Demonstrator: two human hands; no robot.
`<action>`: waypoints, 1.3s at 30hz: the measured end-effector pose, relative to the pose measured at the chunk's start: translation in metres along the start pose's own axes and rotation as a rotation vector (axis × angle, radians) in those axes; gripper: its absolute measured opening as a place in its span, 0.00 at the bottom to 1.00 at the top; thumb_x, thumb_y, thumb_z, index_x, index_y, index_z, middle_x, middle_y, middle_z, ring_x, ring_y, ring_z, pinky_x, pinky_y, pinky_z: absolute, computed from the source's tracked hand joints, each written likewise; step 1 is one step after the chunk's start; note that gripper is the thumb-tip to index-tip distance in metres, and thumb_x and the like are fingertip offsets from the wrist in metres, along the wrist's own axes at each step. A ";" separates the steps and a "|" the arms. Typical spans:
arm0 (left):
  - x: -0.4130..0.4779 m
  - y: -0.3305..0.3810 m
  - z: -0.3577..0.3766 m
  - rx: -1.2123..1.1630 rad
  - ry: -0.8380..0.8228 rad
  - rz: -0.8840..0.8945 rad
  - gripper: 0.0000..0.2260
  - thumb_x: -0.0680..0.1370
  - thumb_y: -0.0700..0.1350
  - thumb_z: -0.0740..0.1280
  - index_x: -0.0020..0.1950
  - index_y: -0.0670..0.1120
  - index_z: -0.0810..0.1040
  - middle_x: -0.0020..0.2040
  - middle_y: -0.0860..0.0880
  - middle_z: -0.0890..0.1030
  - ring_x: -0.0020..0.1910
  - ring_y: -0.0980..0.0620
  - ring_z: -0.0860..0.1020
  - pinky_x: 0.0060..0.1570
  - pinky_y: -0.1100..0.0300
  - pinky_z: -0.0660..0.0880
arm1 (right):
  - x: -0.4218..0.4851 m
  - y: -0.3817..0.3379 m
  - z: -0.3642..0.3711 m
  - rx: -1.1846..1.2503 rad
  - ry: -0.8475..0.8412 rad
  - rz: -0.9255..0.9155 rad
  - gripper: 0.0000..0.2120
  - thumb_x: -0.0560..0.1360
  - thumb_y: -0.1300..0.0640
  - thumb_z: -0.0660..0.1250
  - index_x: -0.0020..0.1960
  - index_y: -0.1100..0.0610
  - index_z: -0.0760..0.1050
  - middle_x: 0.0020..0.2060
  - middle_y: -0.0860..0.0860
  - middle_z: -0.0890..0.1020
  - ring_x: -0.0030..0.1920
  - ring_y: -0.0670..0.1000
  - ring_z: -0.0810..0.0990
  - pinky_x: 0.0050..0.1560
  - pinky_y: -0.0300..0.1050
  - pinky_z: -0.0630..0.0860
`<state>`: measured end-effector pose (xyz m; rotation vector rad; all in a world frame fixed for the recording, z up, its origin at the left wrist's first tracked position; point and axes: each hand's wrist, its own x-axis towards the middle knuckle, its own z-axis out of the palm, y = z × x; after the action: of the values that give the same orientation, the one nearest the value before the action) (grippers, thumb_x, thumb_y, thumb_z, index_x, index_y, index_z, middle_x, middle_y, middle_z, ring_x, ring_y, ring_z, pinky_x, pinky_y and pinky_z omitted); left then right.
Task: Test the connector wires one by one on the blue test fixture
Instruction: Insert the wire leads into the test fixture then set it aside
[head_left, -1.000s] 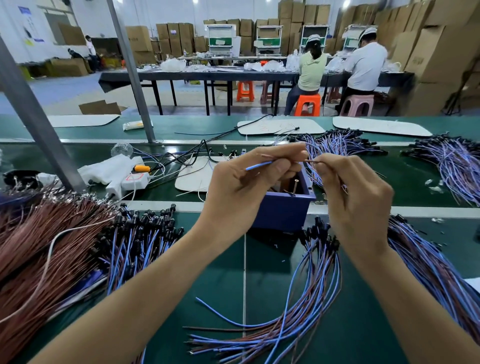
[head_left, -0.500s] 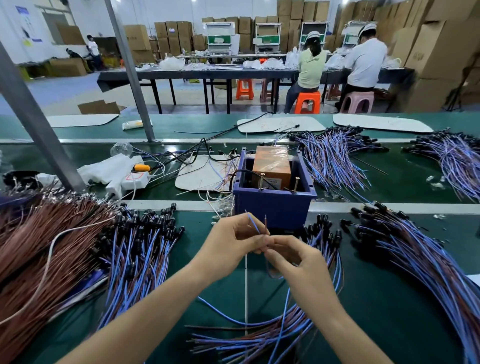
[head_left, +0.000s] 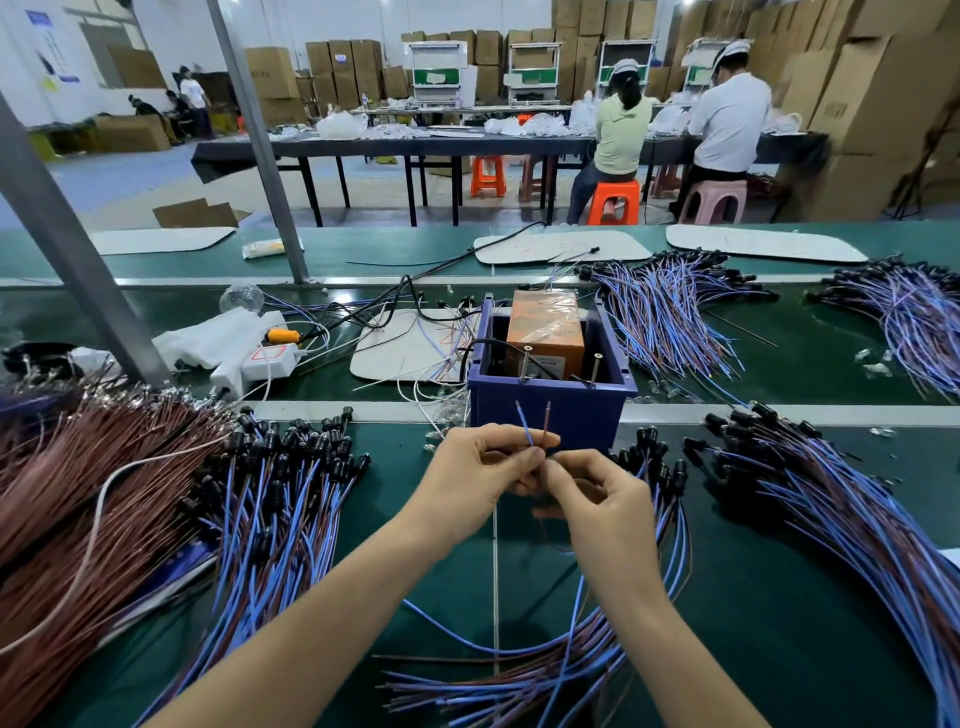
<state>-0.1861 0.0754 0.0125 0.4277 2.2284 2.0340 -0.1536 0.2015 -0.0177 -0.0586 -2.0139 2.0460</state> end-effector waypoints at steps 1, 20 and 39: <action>0.002 0.000 0.002 -0.005 0.012 -0.001 0.09 0.77 0.33 0.66 0.50 0.43 0.82 0.32 0.55 0.81 0.29 0.60 0.76 0.35 0.69 0.74 | 0.001 0.000 0.001 0.021 0.008 -0.001 0.06 0.76 0.64 0.67 0.43 0.57 0.81 0.35 0.52 0.85 0.38 0.50 0.85 0.37 0.40 0.80; 0.040 -0.011 0.006 -0.022 0.247 -0.155 0.06 0.79 0.40 0.65 0.42 0.45 0.76 0.32 0.50 0.81 0.27 0.56 0.78 0.28 0.66 0.73 | 0.046 0.013 -0.008 0.203 0.316 0.130 0.06 0.77 0.66 0.65 0.43 0.57 0.74 0.30 0.49 0.82 0.26 0.45 0.72 0.25 0.36 0.69; 0.051 -0.016 0.002 0.002 0.280 -0.221 0.07 0.79 0.39 0.65 0.42 0.39 0.79 0.32 0.45 0.79 0.24 0.56 0.77 0.26 0.66 0.73 | 0.047 0.020 -0.008 0.178 0.302 0.117 0.05 0.77 0.64 0.66 0.43 0.57 0.78 0.32 0.49 0.84 0.25 0.43 0.73 0.26 0.34 0.71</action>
<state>-0.2370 0.0899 0.0028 -0.1090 2.3043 2.0807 -0.1999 0.2200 -0.0304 -0.4327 -1.6778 2.1280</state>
